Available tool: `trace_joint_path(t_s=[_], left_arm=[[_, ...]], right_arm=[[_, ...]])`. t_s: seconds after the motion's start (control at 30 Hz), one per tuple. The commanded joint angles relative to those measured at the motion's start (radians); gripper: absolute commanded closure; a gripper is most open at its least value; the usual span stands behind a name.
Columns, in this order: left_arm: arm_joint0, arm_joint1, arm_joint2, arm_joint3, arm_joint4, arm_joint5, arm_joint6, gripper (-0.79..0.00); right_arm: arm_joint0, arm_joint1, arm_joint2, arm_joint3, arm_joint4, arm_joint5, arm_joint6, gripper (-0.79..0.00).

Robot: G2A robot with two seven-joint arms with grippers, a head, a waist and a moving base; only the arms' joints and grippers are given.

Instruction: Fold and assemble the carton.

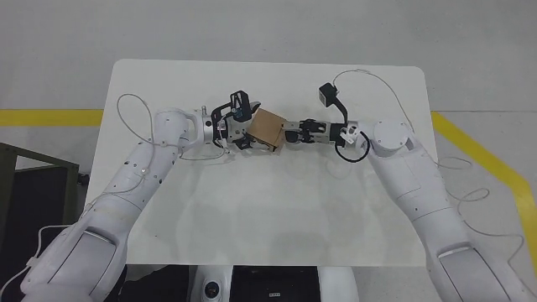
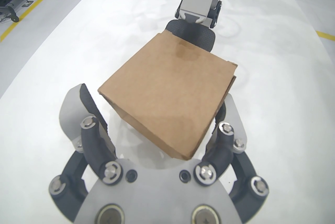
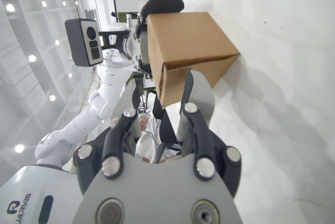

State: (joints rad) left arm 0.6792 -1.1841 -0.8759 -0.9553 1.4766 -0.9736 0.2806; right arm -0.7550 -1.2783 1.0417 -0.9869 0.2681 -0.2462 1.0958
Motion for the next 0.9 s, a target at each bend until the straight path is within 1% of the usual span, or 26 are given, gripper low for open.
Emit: trace_joint_path(t_s=[0.0,0.03,0.07,0.4,0.87], left_arm=[[0.0,0.0,-0.001,0.0,0.0,-0.001,0.0,-0.785],[0.0,0.001,-0.001,0.0,0.0,-0.001,0.0,-0.785],[0.0,0.001,-0.001,0.0,0.0,-0.001,0.0,-0.785],[0.0,0.001,0.0,-0.001,0.001,-0.003,0.0,-0.785],[-0.004,-0.002,0.006,-0.005,-0.001,-0.005,0.0,-0.785]], right_arm=[[-0.006,0.003,0.005,-0.009,-0.003,0.005,0.0,-0.139],[-0.009,0.004,0.006,-0.015,-0.006,0.01,0.003,-0.037],[-0.012,0.006,0.007,-0.021,-0.009,0.017,0.006,0.0],[-0.04,0.016,0.011,-0.059,-0.025,0.06,0.019,0.0],[0.001,-0.003,-0.044,-0.015,-0.011,0.057,0.01,0.0]])
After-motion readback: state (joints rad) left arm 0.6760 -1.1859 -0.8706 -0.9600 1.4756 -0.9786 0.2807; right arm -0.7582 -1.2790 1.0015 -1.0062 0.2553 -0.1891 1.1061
